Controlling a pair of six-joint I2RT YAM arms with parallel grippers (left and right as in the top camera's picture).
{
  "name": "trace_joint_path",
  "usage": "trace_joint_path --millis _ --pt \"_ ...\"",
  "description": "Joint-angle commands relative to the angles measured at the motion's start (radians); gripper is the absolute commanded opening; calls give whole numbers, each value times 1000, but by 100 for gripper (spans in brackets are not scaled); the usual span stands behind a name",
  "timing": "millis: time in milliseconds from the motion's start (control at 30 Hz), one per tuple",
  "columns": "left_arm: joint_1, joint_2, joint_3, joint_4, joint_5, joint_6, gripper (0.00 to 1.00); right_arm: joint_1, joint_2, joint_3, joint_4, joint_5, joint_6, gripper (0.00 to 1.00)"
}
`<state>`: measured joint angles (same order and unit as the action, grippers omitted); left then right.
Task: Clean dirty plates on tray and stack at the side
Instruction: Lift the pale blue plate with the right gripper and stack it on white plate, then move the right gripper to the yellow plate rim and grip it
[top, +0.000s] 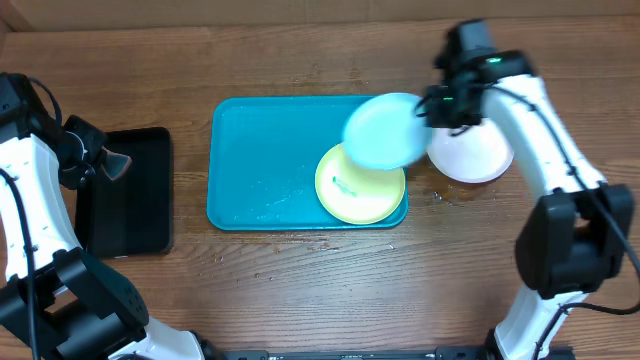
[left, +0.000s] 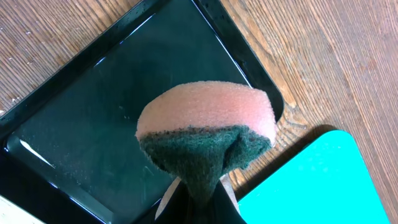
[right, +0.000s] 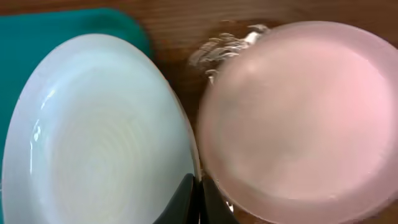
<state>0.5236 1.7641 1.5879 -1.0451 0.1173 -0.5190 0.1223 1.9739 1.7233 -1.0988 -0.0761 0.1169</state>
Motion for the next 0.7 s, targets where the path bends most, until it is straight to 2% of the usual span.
trace_joint_path --millis 0,200,500,533,633,667 --pt "-16 2 -8 11 11 -9 4 -138 -27 9 -16 -30 10 4" --pt "-26 2 -8 15 10 -1 4 -304 -20 -4 -8 -30 10 4" --pt "-27 2 -8 16 10 -1 4 -377 -14 -63 40 -29 10 4" --pt "-27 2 -8 15 10 -1 4 -377 -14 -74 48 -29 10 5" --pt "-27 2 -8 14 10 -1 4 -376 -14 -101 67 -30 11 22" --pt "-27 2 -8 14 10 -1 4 -374 -14 -106 72 -30 11 22"
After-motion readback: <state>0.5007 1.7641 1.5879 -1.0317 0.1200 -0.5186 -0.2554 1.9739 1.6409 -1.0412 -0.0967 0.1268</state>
